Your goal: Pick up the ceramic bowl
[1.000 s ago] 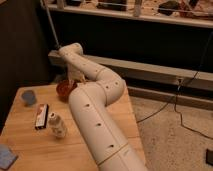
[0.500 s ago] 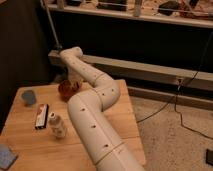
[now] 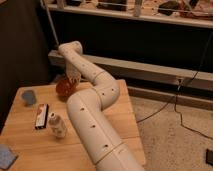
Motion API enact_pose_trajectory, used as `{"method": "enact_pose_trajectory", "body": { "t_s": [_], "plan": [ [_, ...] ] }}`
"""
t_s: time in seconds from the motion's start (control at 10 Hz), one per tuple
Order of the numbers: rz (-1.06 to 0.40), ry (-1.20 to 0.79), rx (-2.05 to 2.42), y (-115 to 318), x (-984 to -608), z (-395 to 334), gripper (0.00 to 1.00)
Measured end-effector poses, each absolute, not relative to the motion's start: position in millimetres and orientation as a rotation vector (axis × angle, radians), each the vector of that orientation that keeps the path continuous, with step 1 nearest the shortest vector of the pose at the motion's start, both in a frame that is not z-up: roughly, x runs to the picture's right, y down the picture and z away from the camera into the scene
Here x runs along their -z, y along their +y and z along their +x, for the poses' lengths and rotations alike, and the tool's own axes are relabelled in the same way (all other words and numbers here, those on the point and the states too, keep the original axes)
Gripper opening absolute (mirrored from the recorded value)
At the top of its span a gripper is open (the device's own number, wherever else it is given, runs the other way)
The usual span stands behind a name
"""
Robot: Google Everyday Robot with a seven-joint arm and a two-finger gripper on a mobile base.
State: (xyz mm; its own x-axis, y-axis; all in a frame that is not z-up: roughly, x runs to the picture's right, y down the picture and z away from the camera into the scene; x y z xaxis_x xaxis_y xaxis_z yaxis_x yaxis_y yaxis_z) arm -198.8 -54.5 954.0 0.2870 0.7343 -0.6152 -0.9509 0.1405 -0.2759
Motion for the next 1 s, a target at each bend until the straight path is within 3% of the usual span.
{"method": "enact_pose_trajectory", "body": {
  "t_s": [0.4,1.0],
  "plan": [
    [-0.770,0.296,-1.241,-72,-924,-171,0.00],
    [-0.703,0.232,-1.146,-69,-854,-140,0.00]
  ]
}}
